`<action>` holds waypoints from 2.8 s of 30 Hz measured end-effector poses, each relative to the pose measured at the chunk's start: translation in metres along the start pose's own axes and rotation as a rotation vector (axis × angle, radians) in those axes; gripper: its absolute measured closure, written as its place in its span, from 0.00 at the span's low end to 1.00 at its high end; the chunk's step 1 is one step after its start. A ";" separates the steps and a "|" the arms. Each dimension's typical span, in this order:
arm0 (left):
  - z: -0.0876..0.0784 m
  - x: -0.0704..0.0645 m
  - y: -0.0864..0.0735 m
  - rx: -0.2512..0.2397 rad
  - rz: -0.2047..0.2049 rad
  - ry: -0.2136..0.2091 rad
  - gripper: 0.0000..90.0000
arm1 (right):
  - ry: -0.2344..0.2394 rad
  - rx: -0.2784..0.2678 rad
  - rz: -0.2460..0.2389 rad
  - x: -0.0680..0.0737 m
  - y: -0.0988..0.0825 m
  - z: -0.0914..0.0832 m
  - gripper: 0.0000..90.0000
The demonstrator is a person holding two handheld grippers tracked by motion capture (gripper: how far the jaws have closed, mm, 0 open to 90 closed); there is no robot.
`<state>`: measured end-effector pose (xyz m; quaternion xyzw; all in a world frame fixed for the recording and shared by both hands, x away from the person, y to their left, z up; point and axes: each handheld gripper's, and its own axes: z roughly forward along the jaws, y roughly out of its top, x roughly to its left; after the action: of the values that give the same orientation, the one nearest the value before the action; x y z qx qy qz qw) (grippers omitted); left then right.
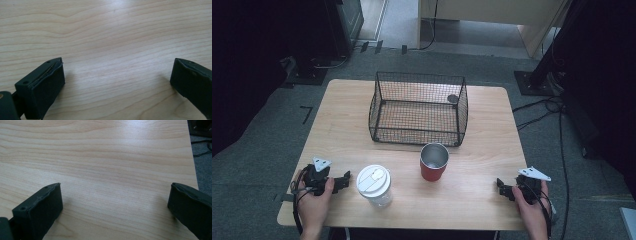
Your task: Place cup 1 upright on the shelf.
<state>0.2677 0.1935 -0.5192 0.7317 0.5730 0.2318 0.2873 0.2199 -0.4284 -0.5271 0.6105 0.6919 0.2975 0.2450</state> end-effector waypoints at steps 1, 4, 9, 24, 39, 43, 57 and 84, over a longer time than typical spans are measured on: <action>0.000 0.002 0.000 0.000 0.003 0.000 0.00 | -0.001 0.001 0.001 0.000 0.000 0.000 0.00; -0.001 0.003 -0.001 0.000 0.003 0.000 0.00 | -0.030 -0.008 0.002 0.001 0.000 -0.001 0.00; -0.001 0.003 -0.001 -0.001 0.003 0.000 0.00 | -0.083 -0.064 -0.021 0.007 0.005 -0.010 0.04; -0.001 0.003 -0.001 0.000 0.003 0.000 0.00 | 0.052 -0.092 -0.070 0.038 0.033 -0.031 0.01; -0.001 0.003 -0.001 -0.001 0.002 0.000 0.00 | 0.102 -0.133 -0.083 0.061 0.052 -0.043 0.00; -0.001 0.003 -0.001 0.000 0.003 0.000 0.00 | 0.110 -0.138 -0.091 0.066 0.055 -0.043 0.00; -0.001 0.003 -0.001 0.000 0.003 0.000 0.00 | 0.164 -0.155 -0.137 0.092 0.066 -0.038 0.00; -0.001 0.003 -0.001 -0.001 0.003 0.000 0.00 | 0.263 -0.170 -0.191 0.138 0.075 -0.031 0.00</action>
<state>0.2674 0.1962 -0.5192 0.7325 0.5718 0.2322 0.2873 0.2316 -0.2897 -0.4485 0.4750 0.7451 0.4076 0.2304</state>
